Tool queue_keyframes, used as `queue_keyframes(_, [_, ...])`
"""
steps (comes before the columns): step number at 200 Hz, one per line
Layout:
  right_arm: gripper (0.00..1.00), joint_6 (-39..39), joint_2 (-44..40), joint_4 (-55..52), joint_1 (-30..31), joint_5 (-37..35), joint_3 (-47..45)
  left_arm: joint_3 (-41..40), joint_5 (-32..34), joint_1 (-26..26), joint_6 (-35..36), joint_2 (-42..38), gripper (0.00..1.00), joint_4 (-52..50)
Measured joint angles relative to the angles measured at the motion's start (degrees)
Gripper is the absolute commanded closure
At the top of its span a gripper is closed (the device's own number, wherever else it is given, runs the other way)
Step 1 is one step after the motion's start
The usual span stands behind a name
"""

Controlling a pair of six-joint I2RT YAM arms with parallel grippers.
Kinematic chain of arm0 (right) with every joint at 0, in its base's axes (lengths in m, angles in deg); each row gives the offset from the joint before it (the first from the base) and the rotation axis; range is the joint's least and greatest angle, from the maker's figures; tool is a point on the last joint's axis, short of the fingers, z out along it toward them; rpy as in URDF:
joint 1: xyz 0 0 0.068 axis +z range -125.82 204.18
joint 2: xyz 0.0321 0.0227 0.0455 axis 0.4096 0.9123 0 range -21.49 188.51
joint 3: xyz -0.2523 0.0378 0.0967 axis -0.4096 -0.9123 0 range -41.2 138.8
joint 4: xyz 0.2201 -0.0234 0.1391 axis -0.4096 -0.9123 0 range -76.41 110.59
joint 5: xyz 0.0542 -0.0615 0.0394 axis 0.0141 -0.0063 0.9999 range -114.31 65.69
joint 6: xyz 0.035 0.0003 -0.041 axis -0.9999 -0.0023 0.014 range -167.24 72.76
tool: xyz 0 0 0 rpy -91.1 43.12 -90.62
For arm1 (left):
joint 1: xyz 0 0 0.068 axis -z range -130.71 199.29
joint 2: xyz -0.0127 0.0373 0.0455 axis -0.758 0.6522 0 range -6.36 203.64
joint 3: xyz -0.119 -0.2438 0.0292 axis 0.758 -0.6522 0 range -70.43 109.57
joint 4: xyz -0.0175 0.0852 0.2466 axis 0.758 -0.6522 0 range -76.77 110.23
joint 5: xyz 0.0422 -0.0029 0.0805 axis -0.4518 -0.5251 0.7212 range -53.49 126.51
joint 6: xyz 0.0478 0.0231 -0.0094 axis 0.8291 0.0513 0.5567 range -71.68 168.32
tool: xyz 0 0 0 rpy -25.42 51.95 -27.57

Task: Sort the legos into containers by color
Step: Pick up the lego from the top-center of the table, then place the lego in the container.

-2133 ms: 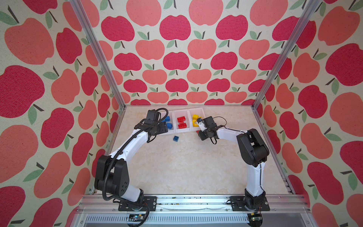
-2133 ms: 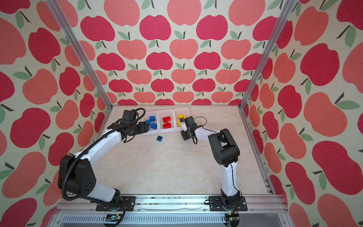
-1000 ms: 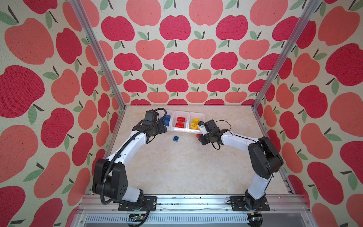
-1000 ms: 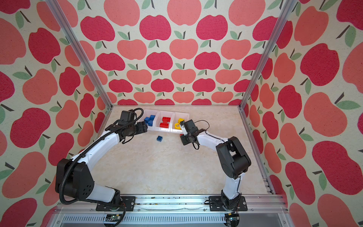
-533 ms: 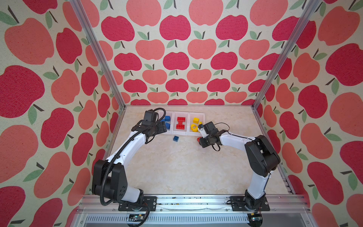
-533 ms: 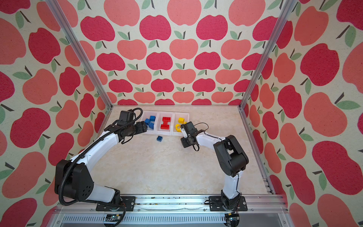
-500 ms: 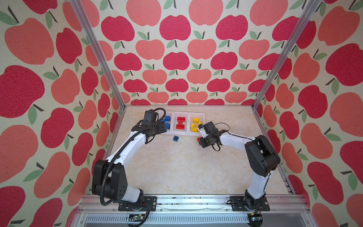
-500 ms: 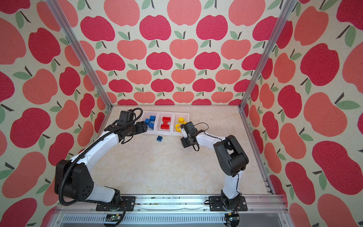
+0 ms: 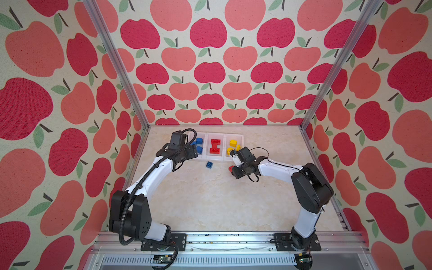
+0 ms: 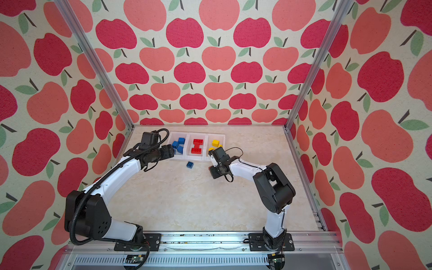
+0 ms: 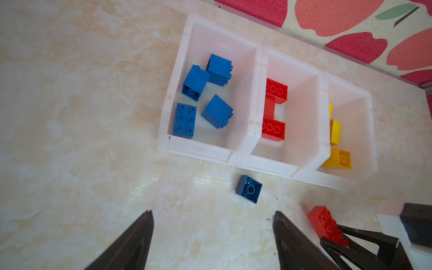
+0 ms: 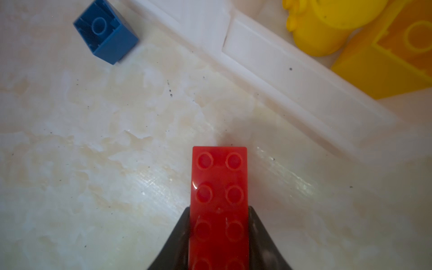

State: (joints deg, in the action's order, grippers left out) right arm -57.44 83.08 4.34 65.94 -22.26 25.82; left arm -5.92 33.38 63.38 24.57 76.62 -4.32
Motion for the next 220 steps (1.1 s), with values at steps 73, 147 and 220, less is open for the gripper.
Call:
queue_keyframes(73, [0.72,-1.5,4.2,0.3,0.7,0.4,16.3,-1.3,-0.4,-0.2,0.0,-0.8,0.17,0.2])
queue_keyframes(147, [0.72,-1.4,18.9,-1.6,0.6,-1.4,33.3,-2.8,-0.4,-0.4,-0.4,-1.6,0.17,0.3])
queue_keyframes(220, [0.42,-1.2,28.1,-4.7,-0.2,-4.0,46.1,-2.8,-0.4,-0.5,-0.5,-2.0,0.17,0.4])
